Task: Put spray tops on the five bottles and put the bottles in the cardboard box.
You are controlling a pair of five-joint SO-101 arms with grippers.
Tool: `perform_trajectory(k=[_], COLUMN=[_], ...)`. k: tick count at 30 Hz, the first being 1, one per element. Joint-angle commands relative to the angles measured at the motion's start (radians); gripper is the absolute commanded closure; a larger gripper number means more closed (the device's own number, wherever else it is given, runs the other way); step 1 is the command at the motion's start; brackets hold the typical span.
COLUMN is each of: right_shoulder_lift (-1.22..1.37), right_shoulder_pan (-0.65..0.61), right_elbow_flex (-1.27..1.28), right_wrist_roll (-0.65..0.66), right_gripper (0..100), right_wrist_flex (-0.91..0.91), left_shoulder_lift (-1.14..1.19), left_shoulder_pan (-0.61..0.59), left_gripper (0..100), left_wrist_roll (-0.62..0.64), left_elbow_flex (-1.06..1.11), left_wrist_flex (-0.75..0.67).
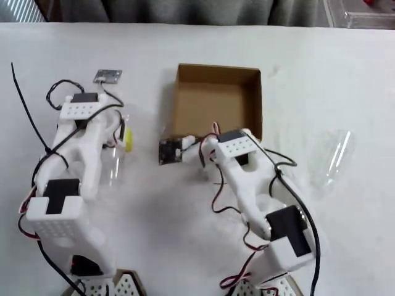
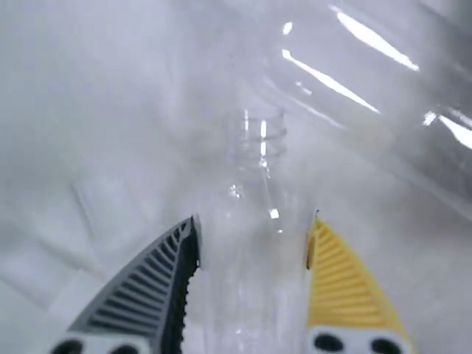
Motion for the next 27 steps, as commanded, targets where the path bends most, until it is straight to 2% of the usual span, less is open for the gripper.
perform_trajectory(k=[1, 8, 14, 18, 27], right_shoulder_lift=[-0.150, -0.344, -0.426, -0.486, -0.684], right_shoulder_pan=[0.002, 0.005, -0.002, 0.005, 0.002], right_elbow_flex=[-0.029, -0.133, -0.238, -0.279, -0.282], right_wrist_roll=[-0.169, -0.534, -0.809, -0.885, -0.890], right_gripper=[98.4, 98.3, 98.2, 98.2, 98.2], right_wrist_flex=[0.021, 0.282, 0.503, 0.558, 0.547], left_shoulder_lift=[-0.016, -0.021, -0.188, -0.332, -0.708], left_shoulder_pan=[0.013, 0.008, 0.007, 0.013, 0.045], left_gripper=[93, 93, 93, 93, 93], left_wrist_roll=[-0.009, 0.000, 0.000, -0.003, 0.000], left_elbow_flex=[-0.008, -0.011, 0.064, 0.137, 0.262], left_wrist_flex=[-0.031, 0.017, 0.034, 0.034, 0.043])
